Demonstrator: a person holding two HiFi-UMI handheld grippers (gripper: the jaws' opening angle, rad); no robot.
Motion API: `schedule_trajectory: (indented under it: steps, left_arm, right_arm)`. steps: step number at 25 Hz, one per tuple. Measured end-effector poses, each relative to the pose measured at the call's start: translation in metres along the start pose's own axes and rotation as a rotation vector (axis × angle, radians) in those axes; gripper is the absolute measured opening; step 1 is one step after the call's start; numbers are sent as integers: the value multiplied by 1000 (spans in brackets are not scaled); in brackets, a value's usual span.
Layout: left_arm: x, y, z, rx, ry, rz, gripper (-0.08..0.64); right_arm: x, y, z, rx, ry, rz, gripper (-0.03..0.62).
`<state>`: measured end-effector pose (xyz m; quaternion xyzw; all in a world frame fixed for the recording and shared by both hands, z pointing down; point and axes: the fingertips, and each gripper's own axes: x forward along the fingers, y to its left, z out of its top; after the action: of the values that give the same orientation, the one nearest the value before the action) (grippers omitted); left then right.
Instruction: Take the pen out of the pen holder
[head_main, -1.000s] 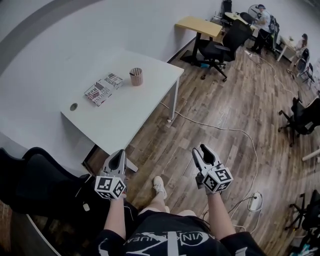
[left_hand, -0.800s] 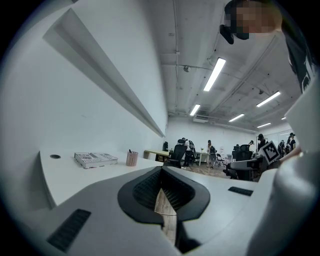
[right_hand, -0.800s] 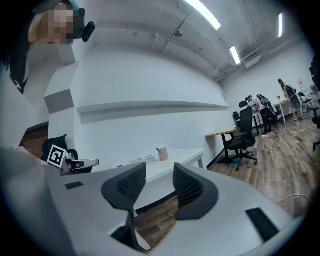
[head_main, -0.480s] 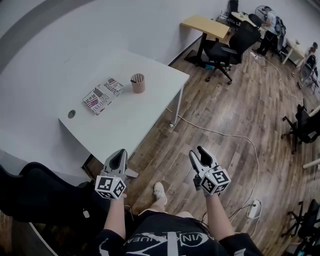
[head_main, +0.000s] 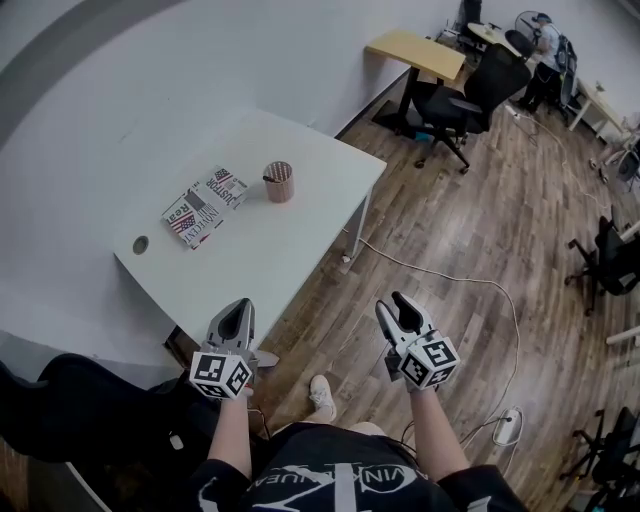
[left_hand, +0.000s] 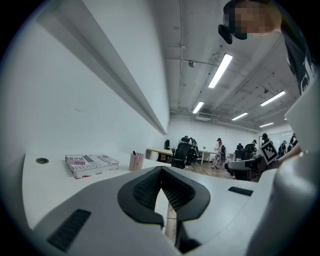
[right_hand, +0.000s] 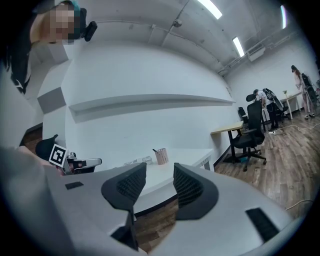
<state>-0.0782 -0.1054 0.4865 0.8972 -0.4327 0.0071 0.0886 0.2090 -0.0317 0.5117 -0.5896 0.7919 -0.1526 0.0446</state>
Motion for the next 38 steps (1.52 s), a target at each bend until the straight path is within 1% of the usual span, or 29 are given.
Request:
schedule_trajectory:
  steps: [9,17,22,27,33,38]
  left_arm:
    - [38,33,7,0,-4,5,15]
    - [53,50,8,-8,-2,19,15]
    - [58,62,3,-22,4,39,15]
    - [63,81,1,-24,7,76,15]
    - [78,104,9,-24,-8,114,15]
    - [94,111,13,-29,-11,115,15]
  right_arm:
    - [55,-7,9,-15,7,29,158]
    - [86,-9,14,-16,13,54,158]
    - [107,-10,14,-12,23,72,158]
    - [135,-16,17,-15,25,95,158]
    - [177,-13,24,-22,31,151,158]
    - [210,-8,27,-35,57,204,158]
